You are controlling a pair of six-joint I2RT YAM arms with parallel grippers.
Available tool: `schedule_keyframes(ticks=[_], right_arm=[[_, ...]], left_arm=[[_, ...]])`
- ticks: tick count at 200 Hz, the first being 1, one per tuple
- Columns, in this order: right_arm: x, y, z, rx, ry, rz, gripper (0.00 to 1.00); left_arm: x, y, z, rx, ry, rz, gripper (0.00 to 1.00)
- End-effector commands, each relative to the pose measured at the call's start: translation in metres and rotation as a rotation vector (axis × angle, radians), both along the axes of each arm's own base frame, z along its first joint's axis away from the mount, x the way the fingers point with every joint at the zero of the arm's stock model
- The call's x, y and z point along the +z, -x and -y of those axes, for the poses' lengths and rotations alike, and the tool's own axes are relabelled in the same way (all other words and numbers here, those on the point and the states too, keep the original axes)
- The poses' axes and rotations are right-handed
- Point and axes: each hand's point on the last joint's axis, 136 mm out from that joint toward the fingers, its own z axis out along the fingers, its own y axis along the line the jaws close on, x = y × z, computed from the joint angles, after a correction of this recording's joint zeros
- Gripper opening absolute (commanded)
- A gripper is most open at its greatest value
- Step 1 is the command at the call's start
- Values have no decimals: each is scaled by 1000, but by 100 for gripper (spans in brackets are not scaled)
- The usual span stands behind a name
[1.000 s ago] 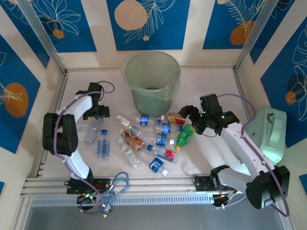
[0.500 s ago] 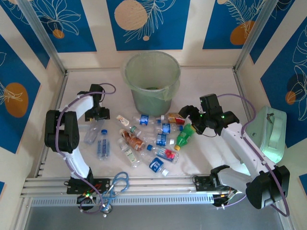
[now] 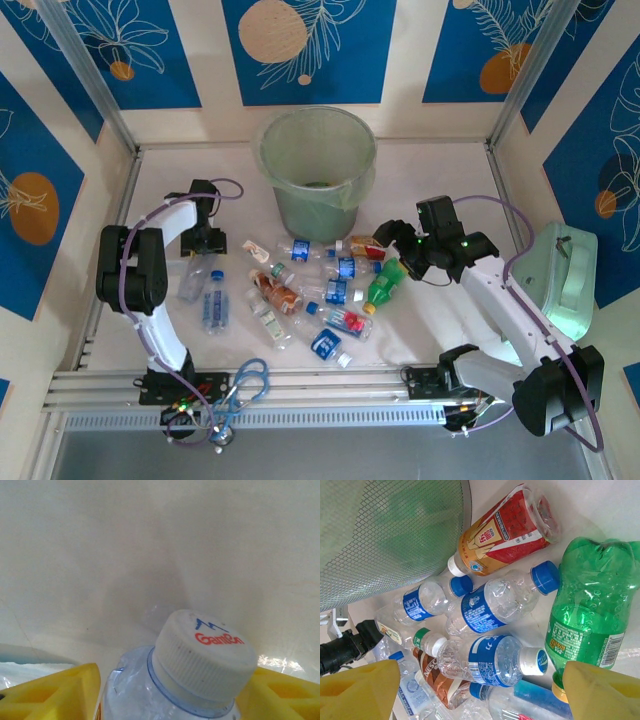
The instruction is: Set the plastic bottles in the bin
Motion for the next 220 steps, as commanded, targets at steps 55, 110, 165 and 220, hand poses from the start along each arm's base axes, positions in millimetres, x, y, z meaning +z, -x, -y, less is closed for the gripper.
schedule_keyframes(ticks=[55, 110, 165, 220], right_arm=[[-2, 4, -1, -1, 2, -6, 82], [17, -3, -11, 57, -17, 64, 81], [79, -8, -32, 191, -43, 310, 79], [168, 13, -94, 489, -207, 609, 84]], left_arm=[[20, -9, -9, 1, -36, 39, 58], [86, -41, -14, 4, -68, 201, 56], [206, -55, 6, 75, 98, 493, 55], [327, -53, 58, 113, 526, 765, 55]])
